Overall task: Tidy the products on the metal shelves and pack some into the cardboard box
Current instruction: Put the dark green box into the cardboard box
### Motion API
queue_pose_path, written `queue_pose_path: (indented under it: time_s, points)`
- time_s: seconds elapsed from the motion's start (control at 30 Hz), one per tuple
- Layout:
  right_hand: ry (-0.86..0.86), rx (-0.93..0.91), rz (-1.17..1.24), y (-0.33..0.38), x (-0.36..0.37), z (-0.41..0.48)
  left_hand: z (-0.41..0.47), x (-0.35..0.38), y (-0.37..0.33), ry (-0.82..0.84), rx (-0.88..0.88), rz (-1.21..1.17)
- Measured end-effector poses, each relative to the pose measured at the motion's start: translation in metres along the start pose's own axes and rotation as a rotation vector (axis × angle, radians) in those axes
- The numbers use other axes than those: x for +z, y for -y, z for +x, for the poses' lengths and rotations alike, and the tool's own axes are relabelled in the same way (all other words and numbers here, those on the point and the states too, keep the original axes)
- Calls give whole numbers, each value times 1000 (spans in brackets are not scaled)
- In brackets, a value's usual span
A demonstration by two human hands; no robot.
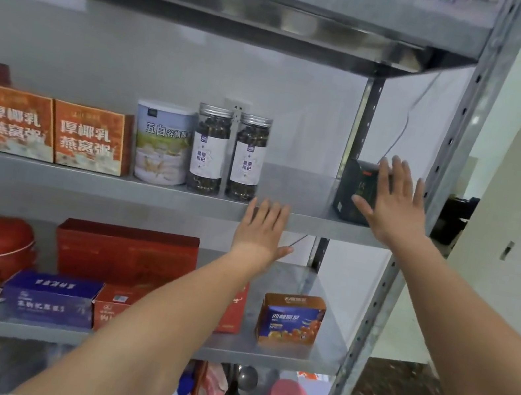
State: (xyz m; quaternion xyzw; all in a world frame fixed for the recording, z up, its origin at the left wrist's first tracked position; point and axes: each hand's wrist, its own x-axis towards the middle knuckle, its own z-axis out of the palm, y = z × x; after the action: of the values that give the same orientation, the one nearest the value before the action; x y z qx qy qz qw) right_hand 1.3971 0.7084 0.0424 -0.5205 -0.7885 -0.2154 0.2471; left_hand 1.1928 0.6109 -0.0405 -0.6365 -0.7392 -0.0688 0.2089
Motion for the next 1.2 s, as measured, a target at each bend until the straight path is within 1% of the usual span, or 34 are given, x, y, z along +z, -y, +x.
queue_pose_path:
  time_s: [0.13,0.27,0.4,0.43,0.7,0.93,1.0,1.07,1.13,1.2]
  points:
    - [-6,38,77,-9,8,16,2,3,-8,-37,-42,28]
    - [-147,66,119,-2,20,20,4,8,-13,-76,-69,66]
    - [-111,215,343,12,16,24,5,11,-16,-93,-83,66]
    - [-113,239,368,15,16,25,5,12,-16,-96,-87,63]
    - [-240,277,412,29,15,18,2,6,-15,-51,-76,53]
    - [-242,276,391,40,1,5,-4,-11,-9,51,-32,12]
    - [-240,264,373,45,-5,-3,-6,-18,-9,70,-22,-37]
    - [-239,259,375,48,-11,-10,-7,-24,-8,72,-22,-154]
    - [-239,253,393,51,-17,-17,-9,-29,-7,66,-37,-339]
    - [-246,239,409,54,-21,-25,-14,-34,-7,48,-76,-591]
